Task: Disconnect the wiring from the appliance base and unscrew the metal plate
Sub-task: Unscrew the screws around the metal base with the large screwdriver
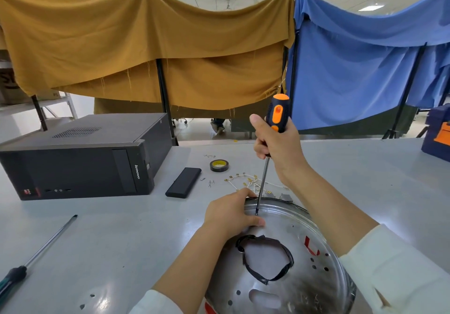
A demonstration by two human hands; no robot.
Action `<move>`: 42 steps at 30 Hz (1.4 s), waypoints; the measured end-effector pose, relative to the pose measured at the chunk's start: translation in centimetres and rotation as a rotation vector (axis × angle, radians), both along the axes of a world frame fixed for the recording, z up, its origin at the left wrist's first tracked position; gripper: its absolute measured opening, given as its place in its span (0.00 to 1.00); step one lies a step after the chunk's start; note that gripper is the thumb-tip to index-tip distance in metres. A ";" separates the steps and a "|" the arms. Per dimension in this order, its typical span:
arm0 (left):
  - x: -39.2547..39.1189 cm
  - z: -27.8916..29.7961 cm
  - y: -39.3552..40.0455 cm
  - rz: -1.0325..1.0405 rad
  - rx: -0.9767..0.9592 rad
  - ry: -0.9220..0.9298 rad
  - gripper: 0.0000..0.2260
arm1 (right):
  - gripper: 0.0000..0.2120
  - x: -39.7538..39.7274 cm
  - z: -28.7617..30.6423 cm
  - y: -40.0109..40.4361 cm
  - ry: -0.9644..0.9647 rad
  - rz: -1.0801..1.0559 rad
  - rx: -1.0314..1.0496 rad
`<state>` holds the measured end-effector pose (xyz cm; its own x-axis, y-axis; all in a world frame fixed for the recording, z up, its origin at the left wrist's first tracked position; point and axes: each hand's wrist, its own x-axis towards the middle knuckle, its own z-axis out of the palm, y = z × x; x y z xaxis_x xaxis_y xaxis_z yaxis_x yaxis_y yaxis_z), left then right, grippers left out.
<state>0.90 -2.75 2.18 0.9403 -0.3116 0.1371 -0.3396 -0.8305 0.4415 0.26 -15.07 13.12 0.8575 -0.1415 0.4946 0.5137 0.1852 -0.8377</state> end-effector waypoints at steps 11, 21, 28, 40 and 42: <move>0.0 0.1 0.0 -0.002 0.011 -0.011 0.29 | 0.17 -0.2 -1.1 0.2 -0.097 0.118 0.031; 0.1 0.0 -0.1 0.003 0.009 -0.008 0.30 | 0.23 0.0 -1.5 0.6 -0.054 0.227 0.034; 0.1 -0.1 -0.1 0.009 -0.023 0.008 0.28 | 0.19 0.5 -2.3 1.0 -0.075 0.099 0.029; 0.0 0.0 -0.1 0.006 -0.011 -0.014 0.30 | 0.18 0.5 -2.4 0.7 -0.073 0.135 0.052; 0.0 0.0 -0.1 0.005 -0.007 -0.015 0.30 | 0.16 0.6 -2.5 0.8 -0.063 0.120 0.054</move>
